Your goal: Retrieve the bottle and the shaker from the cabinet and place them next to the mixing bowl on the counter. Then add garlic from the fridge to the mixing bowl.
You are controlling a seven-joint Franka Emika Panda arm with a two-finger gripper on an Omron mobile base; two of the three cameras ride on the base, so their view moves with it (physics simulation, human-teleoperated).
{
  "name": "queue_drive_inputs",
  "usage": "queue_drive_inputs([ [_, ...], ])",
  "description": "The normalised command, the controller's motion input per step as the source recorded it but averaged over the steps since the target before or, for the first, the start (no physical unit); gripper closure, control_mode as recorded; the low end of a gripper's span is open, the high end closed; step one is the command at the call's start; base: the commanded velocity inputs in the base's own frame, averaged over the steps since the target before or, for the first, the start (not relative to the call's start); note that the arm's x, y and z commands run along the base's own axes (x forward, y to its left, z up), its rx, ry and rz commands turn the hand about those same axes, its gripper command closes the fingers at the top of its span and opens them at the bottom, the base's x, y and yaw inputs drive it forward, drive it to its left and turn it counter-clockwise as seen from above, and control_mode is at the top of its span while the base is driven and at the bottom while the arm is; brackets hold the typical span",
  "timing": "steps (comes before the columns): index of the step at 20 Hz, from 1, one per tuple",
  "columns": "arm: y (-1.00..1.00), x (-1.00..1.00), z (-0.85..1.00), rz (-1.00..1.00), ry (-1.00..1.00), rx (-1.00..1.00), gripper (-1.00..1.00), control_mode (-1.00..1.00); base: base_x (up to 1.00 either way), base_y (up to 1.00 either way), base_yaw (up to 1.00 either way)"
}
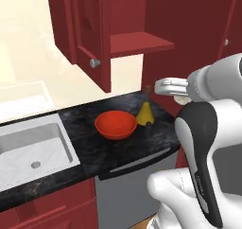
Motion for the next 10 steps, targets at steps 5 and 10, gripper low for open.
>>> queue_drive_inputs([
  [5, 0.00, 0.00, 0.00, 0.00, 0.00, 0.00, 1.00, 1.00, 0.65, -0.20, 0.32],
  [10, 0.00, 0.00, 0.00, 0.00, 0.00, 0.00, 1.00, 1.00, 0.55, -0.27, 0.00],
])
